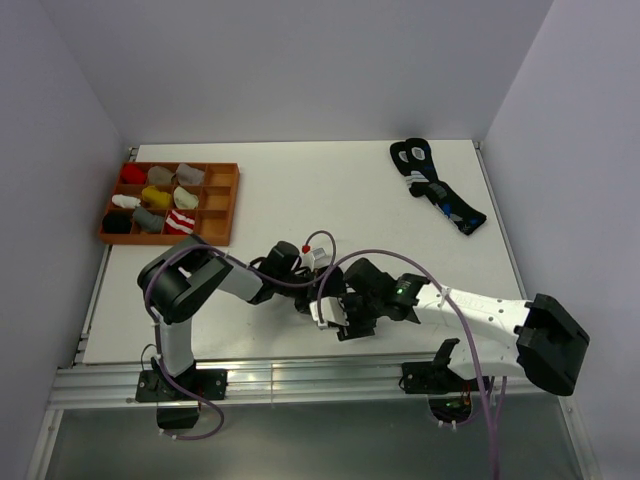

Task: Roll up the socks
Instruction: Roll the sock at the center of the board.

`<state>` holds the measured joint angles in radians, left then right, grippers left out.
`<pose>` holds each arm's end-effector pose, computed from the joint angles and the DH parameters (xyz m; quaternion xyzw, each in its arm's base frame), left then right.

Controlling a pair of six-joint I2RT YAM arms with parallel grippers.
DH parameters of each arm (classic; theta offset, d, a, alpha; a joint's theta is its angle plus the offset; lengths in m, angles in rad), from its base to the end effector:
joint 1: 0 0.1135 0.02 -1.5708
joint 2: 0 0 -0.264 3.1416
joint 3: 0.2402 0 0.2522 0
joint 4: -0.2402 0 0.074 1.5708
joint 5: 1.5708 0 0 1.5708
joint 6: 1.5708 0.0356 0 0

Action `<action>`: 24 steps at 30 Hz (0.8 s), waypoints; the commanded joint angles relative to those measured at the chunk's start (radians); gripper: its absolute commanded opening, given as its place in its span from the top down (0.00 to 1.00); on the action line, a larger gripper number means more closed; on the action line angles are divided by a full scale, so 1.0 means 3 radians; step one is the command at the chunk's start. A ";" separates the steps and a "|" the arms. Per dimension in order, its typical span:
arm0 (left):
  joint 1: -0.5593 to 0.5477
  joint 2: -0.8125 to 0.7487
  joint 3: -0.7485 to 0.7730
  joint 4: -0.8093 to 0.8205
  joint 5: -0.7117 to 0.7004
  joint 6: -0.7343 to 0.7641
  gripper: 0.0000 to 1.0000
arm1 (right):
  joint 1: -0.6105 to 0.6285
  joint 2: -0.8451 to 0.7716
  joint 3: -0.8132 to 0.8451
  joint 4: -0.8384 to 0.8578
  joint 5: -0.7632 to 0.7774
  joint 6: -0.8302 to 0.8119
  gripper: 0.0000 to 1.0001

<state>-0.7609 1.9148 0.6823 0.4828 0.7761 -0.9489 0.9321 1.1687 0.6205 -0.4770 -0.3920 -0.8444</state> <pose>0.2143 -0.2385 0.0831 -0.0707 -0.8592 0.5064 0.0193 0.1158 0.1787 0.1886 -0.7661 0.5551 0.1989 0.2558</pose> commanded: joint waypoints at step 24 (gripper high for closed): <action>0.0066 -0.0379 -0.0525 -0.0010 -0.0720 0.0060 0.79 | -0.0070 0.1197 0.0488 -0.0041 0.0023 0.0319 0.72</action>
<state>-0.7418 1.8137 0.5842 0.5163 0.7258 -0.9485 0.9348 1.4773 0.7376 -0.3965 -0.3492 -0.7731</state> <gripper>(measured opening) 0.177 0.311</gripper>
